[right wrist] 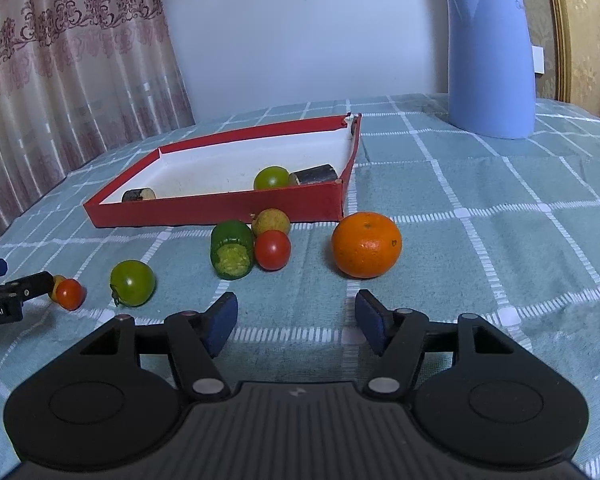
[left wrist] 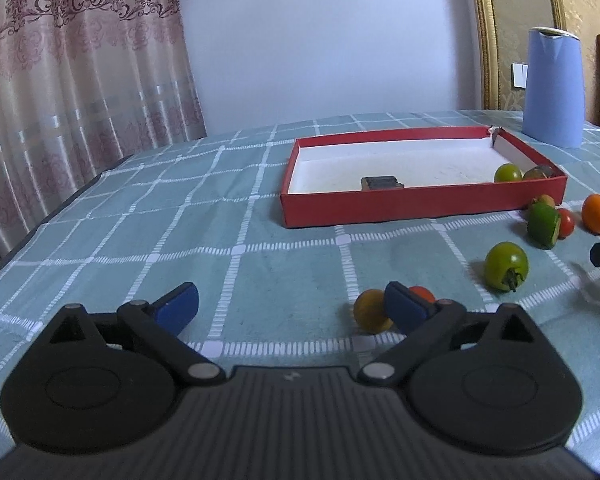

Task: Organize fruits
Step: 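Move the left gripper to the yellow plum and close on it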

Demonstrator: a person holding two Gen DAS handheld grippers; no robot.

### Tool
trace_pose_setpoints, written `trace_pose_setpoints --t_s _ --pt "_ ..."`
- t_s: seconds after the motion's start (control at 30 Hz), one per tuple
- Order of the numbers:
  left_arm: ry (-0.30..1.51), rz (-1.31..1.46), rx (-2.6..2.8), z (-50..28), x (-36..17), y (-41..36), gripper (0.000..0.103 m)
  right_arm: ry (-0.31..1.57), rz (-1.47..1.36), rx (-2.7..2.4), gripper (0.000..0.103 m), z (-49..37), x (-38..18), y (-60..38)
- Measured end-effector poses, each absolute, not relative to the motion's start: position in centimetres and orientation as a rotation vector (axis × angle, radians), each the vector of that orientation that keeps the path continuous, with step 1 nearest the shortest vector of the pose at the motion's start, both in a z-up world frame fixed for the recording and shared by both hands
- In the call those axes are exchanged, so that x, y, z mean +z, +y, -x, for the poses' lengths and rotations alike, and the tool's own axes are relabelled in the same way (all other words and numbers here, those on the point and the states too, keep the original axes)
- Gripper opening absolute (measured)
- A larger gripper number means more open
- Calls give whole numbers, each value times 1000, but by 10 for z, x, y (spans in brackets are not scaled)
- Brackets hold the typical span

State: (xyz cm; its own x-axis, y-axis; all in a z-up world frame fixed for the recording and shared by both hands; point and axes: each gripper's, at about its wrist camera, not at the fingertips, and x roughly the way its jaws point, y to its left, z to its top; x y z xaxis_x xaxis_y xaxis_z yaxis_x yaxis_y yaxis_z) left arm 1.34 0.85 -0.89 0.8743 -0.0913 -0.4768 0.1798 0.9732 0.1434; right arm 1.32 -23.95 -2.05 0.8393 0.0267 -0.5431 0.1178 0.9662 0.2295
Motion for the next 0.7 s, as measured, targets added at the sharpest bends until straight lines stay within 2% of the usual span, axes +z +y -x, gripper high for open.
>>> trace_pose_setpoints --t_s 0.7 --pt "552 -174 -104 -27 -10 -4 102 573 -269 -46 64 -13 -21 -241"
